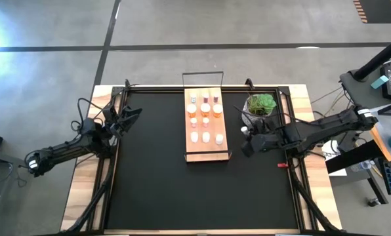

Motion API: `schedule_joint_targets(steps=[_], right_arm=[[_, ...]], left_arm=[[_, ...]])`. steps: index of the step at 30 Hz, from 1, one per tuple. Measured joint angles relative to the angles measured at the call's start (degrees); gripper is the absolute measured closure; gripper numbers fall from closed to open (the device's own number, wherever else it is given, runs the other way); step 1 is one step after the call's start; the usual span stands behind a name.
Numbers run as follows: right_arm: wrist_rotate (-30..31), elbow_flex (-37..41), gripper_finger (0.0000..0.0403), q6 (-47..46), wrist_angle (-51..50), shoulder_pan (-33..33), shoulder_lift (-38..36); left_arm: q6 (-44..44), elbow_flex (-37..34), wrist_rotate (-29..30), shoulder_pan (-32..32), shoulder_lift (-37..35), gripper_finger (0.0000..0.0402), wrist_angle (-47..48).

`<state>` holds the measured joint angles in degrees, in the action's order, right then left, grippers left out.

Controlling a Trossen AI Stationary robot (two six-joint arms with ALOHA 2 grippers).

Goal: Pick and place medicine bottles onto shelf by color
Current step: Put the pink pill bottle on the shelf aligned with the pink pill bottle

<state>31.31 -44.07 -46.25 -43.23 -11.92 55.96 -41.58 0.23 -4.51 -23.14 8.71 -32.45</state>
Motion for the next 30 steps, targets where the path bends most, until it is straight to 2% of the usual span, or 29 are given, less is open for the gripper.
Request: schedule_joint_targets(steps=[3, 8, 13, 18, 22, 28, 30], right_arm=[[2.2, -0.6, 0.0303, 6.8, 5.5, 0.9, 0.0], [-0.3, -0.6, 0.0303, 16.2, 13.9, 4.7, 0.6], [-8.5, -0.6, 0.0303, 21.4, 21.4, 12.2, 1.7], [-17.2, -0.5, 0.0303, 23.8, 29.8, 19.0, 5.9], [-17.7, -0.5, 0.0303, 26.3, 36.1, 21.5, 9.3], [-17.7, 0.1, 0.0303, 30.4, 45.6, 21.7, 12.0], [-15.3, 0.6, 0.0303, 30.2, 47.1, 21.7, 12.4]], left_arm=[[0.0, 0.0, 0.0, 0.0, 0.0, 0.0178, 0.0], [0.0, 0.0, 0.0, 0.0, 0.0, 0.0178, 0.0], [0.0, 0.0, 0.0, 0.0, 0.0, 0.0178, 0.0], [0.0, 0.0, 0.0, 0.0, 0.0, 0.0178, 0.0], [0.0, 0.0, 0.0, 0.0, 0.0, 0.0178, 0.0], [0.0, 0.0, 0.0, 0.0, 0.0, 0.0178, 0.0], [0.0, 0.0, 0.0, 0.0, 0.0, 0.0178, 0.0]])
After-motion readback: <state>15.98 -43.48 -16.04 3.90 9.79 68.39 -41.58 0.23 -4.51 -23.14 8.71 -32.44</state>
